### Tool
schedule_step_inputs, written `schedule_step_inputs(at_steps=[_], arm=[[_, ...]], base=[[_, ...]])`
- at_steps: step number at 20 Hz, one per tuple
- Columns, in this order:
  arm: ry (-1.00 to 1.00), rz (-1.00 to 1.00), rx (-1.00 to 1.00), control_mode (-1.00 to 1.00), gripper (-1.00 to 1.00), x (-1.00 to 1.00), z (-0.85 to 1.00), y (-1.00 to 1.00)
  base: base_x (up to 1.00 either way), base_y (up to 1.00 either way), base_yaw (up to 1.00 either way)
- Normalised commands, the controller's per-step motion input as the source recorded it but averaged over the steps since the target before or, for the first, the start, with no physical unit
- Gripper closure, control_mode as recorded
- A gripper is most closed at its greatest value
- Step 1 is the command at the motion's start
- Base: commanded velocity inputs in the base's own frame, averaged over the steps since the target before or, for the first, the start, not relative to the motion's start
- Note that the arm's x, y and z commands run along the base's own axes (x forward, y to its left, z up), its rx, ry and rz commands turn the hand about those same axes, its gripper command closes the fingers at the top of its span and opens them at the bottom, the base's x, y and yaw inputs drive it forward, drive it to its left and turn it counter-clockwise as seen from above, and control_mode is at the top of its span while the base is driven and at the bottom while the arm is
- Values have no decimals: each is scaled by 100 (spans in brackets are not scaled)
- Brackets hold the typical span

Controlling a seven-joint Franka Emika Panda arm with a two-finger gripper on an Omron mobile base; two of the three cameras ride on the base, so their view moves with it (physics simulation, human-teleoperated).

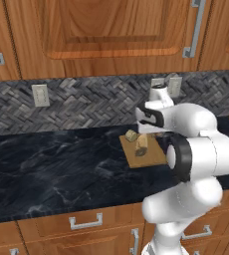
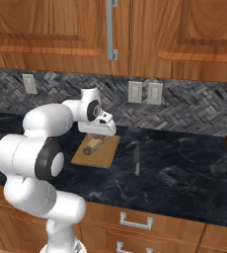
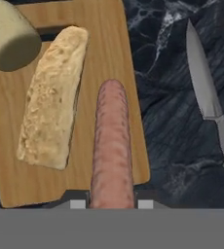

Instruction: Retrieve the sausage and cheese from the fridge and place them on the cutting board on the counter.

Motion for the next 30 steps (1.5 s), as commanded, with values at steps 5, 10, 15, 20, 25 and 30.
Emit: schedule_step_inputs(at_steps=[5,10,15,20,25,30], arm=[[6,-4,0,-100,100,28,-51,0],[4,-5,3,-100,100,27,-52,0],[4,-3,2,-100,-100,13,-21,-4],[3,0,2,-100,-100,0,-5,-7],[-16,0,12,-100,-100,0,3,1],[-33,-1,15,-100,-100,-32,24,1]], base=[[0,0,0],[0,0,0],[0,0,0],[0,0,0],[0,0,0],[0,0,0]])
